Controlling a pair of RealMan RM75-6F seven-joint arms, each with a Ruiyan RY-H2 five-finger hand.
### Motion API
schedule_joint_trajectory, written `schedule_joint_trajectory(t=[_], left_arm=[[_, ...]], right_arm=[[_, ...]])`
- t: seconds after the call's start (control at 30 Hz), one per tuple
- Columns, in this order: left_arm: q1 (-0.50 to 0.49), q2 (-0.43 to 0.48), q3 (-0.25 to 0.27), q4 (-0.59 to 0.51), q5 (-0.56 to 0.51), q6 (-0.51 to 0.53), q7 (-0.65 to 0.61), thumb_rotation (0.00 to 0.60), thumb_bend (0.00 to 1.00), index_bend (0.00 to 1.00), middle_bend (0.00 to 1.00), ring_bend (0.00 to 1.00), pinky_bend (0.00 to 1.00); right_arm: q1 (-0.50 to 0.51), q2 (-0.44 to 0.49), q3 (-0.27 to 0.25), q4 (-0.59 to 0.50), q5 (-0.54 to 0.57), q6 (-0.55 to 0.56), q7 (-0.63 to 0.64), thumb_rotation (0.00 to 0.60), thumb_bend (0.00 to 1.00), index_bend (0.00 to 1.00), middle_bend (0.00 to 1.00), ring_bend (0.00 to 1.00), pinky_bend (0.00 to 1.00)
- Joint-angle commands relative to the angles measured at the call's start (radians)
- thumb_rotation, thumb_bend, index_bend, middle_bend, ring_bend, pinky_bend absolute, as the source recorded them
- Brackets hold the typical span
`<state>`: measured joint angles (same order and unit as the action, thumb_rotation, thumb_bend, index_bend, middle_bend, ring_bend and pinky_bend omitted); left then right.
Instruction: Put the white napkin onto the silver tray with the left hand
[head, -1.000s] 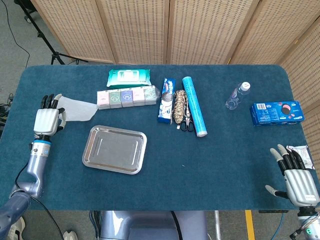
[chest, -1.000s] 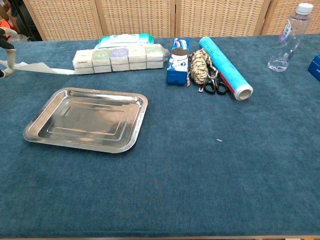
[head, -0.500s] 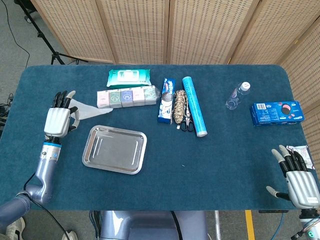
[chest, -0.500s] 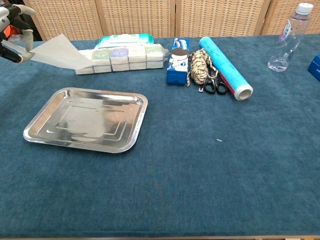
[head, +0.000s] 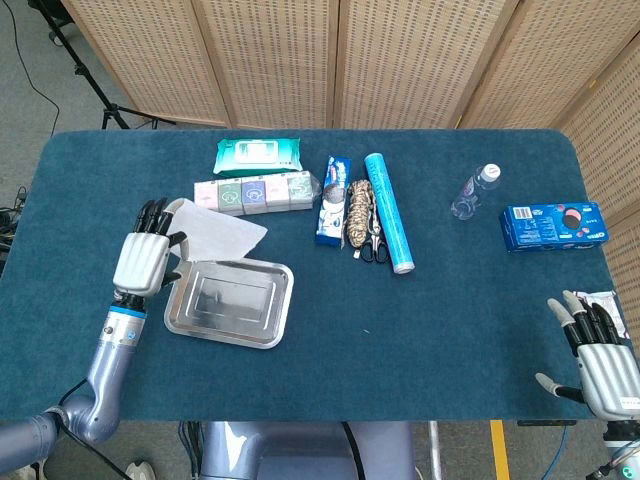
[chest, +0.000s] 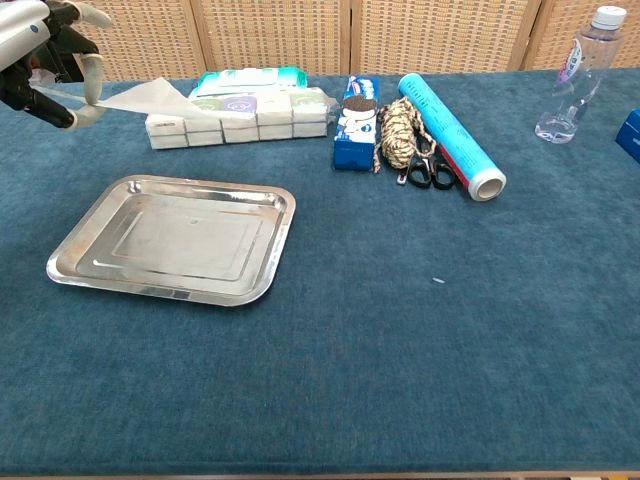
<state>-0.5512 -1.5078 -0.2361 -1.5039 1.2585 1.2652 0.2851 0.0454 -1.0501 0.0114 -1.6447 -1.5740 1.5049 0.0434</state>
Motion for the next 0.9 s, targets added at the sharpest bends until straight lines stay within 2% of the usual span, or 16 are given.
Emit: schedule_joint_trajectory(t=[0.03,0.23,0.7,0.9], left_arm=[[0.011,-0.012,0.026,-0.069,-0.039,-0.011,0.060,0.600,0.46,0.87,0.15,0.00,0.00],[0.024,-0.031,0.034,-0.151,-0.117,0.002,0.160,0.600,0.46,0.88,0.15,0.00,0.00],[0.012,-0.097,0.046,-0.223,-0.168,-0.002,0.214,0.600,0.46,0.88,0.15,0.00,0.00],[0.011,-0.121,0.048,-0.276,-0.265,0.028,0.332,0.600,0.47,0.88,0.15,0.00,0.00]], right_arm=[[-0.003,0.002,0.000,0.001,-0.002,0.006,0.007,0.600,0.00,0.04,0.00,0.00,0.00],[-0.005,0.005,0.001,0.004,-0.005,0.010,0.015,0.600,0.00,0.04,0.00,0.00,0.00],[-0.012,0.010,0.001,0.007,-0.014,0.024,0.032,0.600,0.00,0.04,0.00,0.00,0.00],[-0.013,0.012,0.002,0.010,-0.016,0.028,0.042,0.600,0.00,0.04,0.00,0.00,0.00]])
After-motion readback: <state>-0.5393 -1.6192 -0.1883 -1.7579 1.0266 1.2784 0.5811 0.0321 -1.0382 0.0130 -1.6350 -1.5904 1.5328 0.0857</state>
